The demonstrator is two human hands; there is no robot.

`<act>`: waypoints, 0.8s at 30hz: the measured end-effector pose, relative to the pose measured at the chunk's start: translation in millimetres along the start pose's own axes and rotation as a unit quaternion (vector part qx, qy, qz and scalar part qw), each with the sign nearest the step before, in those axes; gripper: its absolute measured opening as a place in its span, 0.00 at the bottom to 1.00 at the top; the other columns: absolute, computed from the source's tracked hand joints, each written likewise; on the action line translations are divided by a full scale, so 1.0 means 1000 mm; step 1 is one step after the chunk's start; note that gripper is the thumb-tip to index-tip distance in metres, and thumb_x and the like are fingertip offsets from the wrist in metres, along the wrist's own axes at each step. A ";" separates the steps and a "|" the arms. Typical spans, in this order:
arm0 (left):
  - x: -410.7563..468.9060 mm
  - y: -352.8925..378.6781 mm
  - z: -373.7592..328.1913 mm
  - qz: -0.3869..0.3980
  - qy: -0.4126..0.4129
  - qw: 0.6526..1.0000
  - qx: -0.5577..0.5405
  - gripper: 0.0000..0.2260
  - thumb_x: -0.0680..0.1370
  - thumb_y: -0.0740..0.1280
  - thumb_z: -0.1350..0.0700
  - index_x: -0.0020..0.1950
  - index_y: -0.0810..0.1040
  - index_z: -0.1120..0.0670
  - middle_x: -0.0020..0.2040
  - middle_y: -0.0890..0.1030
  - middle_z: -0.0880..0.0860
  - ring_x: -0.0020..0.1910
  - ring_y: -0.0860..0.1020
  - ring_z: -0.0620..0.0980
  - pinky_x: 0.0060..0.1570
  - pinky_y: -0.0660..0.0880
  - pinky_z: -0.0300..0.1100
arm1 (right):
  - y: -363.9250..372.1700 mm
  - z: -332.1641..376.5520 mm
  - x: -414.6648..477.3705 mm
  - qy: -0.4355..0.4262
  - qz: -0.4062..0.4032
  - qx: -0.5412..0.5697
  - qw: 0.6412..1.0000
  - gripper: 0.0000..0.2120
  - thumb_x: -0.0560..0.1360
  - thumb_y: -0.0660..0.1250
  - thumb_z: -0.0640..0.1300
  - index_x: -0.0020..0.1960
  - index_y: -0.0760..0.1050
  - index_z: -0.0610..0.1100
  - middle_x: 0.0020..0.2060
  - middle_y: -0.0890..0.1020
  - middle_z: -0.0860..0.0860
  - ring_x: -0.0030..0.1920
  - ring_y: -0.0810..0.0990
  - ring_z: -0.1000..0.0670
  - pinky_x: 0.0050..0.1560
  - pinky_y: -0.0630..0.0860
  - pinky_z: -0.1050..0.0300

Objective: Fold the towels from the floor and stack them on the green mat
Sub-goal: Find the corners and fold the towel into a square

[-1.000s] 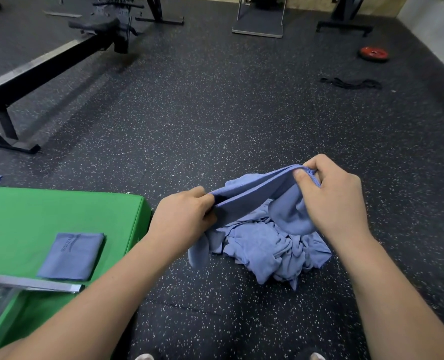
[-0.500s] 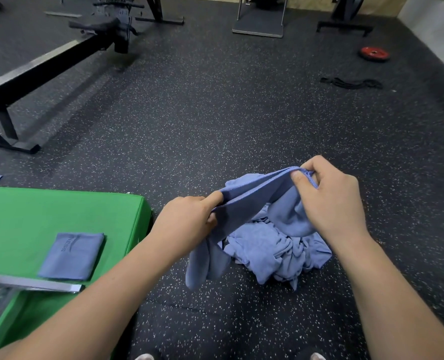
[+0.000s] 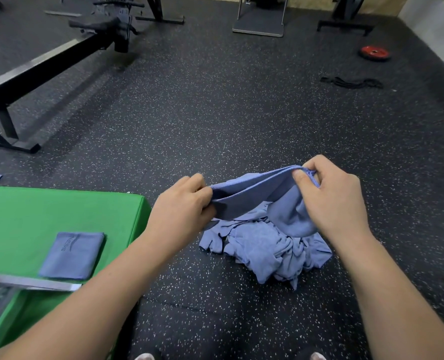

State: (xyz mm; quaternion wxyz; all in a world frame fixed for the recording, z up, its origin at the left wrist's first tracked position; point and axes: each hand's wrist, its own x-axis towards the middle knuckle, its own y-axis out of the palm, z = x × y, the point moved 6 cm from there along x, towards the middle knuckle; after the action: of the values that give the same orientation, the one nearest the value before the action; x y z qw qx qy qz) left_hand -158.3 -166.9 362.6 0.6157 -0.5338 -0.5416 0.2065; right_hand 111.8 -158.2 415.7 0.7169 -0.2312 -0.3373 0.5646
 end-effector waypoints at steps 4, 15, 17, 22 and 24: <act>0.000 0.002 0.004 0.007 -0.017 1.000 -0.009 0.15 0.71 0.75 0.59 0.39 0.68 0.54 0.36 0.71 0.51 0.32 0.73 0.58 0.28 0.68 0.45 | 0.001 -0.001 0.000 0.001 0.005 -0.005 1.000 0.12 0.83 0.68 0.51 0.44 0.73 0.47 0.26 0.74 0.52 0.31 0.74 0.50 0.34 0.69 0.50; -0.005 0.014 0.007 0.080 -0.066 0.994 -0.025 0.08 0.79 0.68 0.52 0.51 0.69 0.50 0.38 0.79 0.50 0.38 0.78 0.64 0.33 0.70 0.50 | 0.003 -0.002 0.000 0.004 0.013 -0.015 1.000 0.10 0.83 0.68 0.50 0.45 0.75 0.47 0.29 0.77 0.51 0.34 0.77 0.50 0.35 0.71 0.51; -0.004 0.012 0.009 0.070 -0.076 0.994 -0.018 0.10 0.77 0.70 0.51 0.48 0.70 0.51 0.37 0.77 0.49 0.36 0.77 0.63 0.32 0.71 0.49 | 0.004 -0.002 -0.001 0.003 0.013 -0.018 1.000 0.10 0.83 0.69 0.50 0.45 0.74 0.47 0.29 0.77 0.51 0.35 0.77 0.50 0.35 0.71 0.51; 0.000 -0.002 0.011 -0.010 -0.056 0.998 0.009 0.14 0.73 0.77 0.56 0.39 0.71 0.53 0.38 0.74 0.50 0.35 0.75 0.57 0.30 0.67 0.44 | 0.003 -0.002 0.001 0.003 0.011 -0.016 1.000 0.10 0.83 0.68 0.50 0.45 0.74 0.47 0.30 0.77 0.50 0.35 0.77 0.49 0.36 0.72 0.50; 0.000 -0.006 0.012 -0.024 -0.063 0.998 0.001 0.15 0.72 0.77 0.57 0.38 0.69 0.53 0.38 0.73 0.50 0.34 0.74 0.56 0.30 0.67 0.44 | 0.002 -0.003 0.002 0.003 0.008 -0.014 1.000 0.10 0.82 0.69 0.50 0.45 0.74 0.48 0.29 0.77 0.50 0.34 0.77 0.49 0.36 0.72 0.50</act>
State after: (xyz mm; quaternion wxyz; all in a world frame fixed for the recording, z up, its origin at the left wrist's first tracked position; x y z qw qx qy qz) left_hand -171.1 -163.4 365.6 0.5854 -0.5060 -0.5918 0.2260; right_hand 112.8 -156.0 412.9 0.7099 -0.2457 -0.3415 0.5649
